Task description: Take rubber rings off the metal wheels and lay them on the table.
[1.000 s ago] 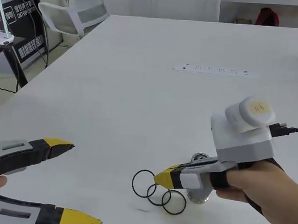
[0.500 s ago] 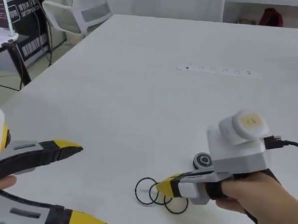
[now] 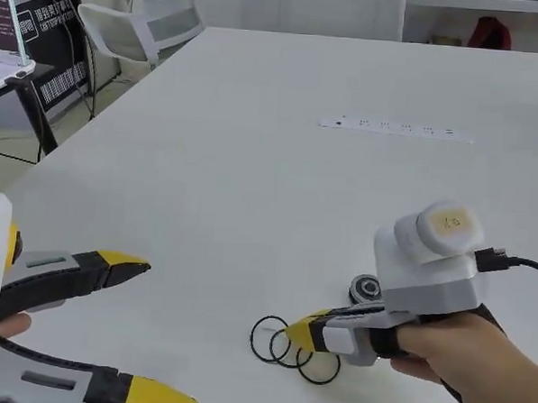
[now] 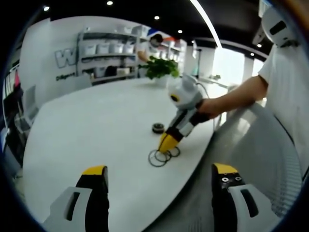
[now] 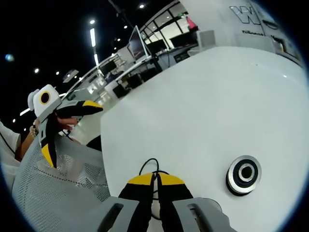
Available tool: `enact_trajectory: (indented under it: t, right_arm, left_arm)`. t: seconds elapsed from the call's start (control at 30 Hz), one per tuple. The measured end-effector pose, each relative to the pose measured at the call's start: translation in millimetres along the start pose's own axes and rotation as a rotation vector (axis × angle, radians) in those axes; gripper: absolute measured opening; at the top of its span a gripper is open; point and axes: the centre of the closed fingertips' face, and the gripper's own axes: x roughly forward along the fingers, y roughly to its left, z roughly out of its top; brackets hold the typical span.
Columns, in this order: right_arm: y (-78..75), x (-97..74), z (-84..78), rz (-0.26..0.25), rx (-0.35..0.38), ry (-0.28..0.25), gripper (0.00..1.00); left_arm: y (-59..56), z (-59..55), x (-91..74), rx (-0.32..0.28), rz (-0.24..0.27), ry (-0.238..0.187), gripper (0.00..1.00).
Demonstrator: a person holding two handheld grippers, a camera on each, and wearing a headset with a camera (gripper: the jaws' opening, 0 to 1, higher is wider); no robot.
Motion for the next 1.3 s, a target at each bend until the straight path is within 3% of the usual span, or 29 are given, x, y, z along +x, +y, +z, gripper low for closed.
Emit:
enact_trajectory:
  t: [0.47, 0.97, 1.3]
  right_arm:
    - [-1.9, -0.7, 3.9, -0.011, -0.003, -0.012, 0.05]
    - [-7.3, -4.4, 8.4, -0.050, -0.066, -0.011, 0.10]
    - [-18.7, -19.3, 25.6, -0.092, -0.067, -0.067, 0.13]
  left_arm:
    - [0.4, -1.6, -0.2, -0.005, 0.003, 0.008, 0.89]
    - [3.9, -1.3, -1.4, -0.016, 0.019, 0.000, 0.89]
    - [4.9, -3.4, -1.3, -0.014, 0.017, 0.008, 0.89]
